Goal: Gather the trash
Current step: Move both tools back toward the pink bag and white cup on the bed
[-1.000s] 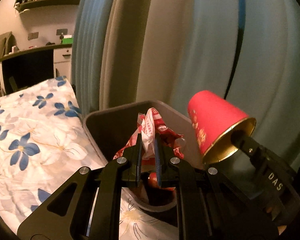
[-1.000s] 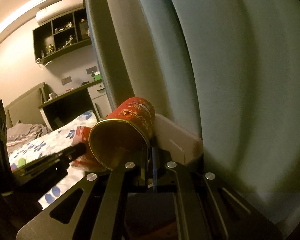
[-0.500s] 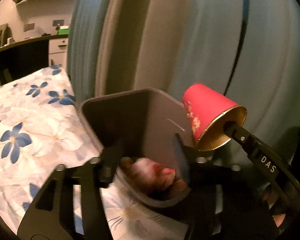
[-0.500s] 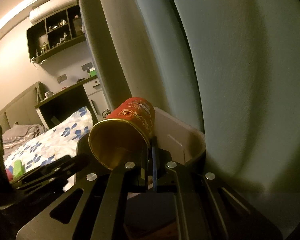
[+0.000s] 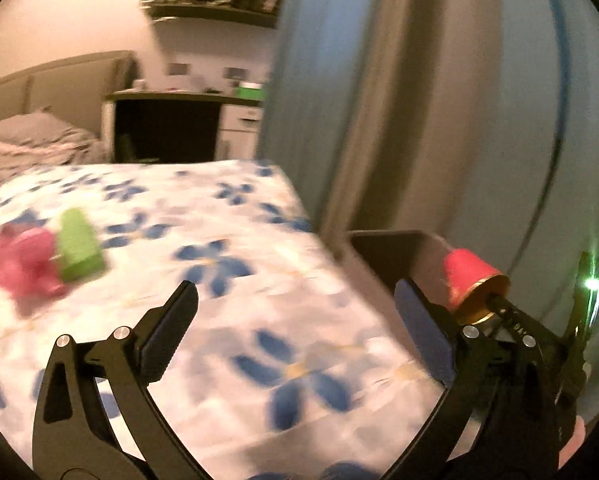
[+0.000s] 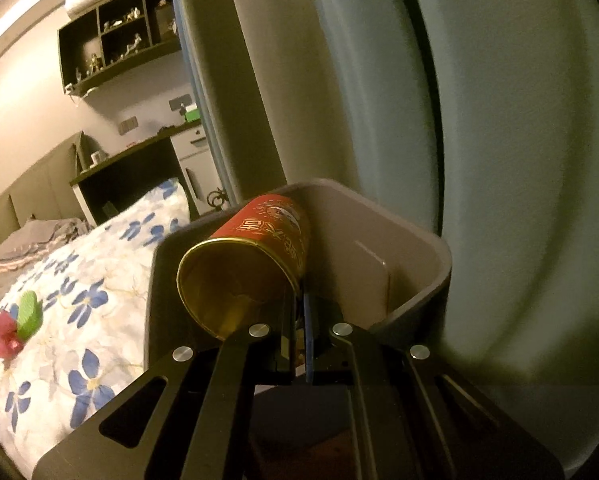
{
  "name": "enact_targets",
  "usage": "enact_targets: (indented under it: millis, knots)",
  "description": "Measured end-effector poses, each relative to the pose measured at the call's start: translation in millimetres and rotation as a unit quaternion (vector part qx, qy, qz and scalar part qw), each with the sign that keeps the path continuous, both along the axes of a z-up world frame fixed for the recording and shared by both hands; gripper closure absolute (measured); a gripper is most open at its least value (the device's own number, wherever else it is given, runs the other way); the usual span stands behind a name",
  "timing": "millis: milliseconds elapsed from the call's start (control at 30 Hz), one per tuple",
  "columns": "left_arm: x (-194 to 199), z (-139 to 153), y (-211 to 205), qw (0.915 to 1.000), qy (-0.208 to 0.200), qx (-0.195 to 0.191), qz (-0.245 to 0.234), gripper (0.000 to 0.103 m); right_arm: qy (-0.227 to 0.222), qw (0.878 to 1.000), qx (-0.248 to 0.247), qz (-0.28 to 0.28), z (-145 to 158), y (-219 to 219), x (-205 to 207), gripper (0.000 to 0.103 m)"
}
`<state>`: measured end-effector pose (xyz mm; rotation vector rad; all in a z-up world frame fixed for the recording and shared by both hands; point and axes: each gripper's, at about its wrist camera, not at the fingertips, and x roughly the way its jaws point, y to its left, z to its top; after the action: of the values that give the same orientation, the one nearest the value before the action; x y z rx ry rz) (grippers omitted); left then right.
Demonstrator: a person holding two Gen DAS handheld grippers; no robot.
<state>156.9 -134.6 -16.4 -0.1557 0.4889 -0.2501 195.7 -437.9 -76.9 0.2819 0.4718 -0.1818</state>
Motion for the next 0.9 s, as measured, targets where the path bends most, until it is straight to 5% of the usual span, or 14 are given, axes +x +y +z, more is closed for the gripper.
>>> enact_targets:
  millis: [333, 467, 633, 900]
  knots:
    - [-20.5, -9.4, 84.2, 0.9950, 0.021, -0.001, 0.097, 0.006, 0.025, 1.000, -0.014, -0.005, -11.5, -2.9, 6.3, 0.095]
    - [-24.1, -9.9, 93.9, 0.9939, 0.020, -0.001, 0.108, 0.006, 0.020, 1.000, -0.019, -0.010, -8.9, -1.3, 4.1, 0.064]
    - [-30.5, -9.7, 103.5, 0.9933, 0.016, 0.000, 0.115, 0.006, 0.006, 1.000, -0.016, -0.015, 1.9, 0.8, -11.0, 0.054]
    - [-41.3, -9.8, 124.3, 0.9900, 0.015, 0.005, 0.140, 0.006, -0.058, 0.998, -0.023, 0.013, 37.6, 39.5, -51.0, 0.022]
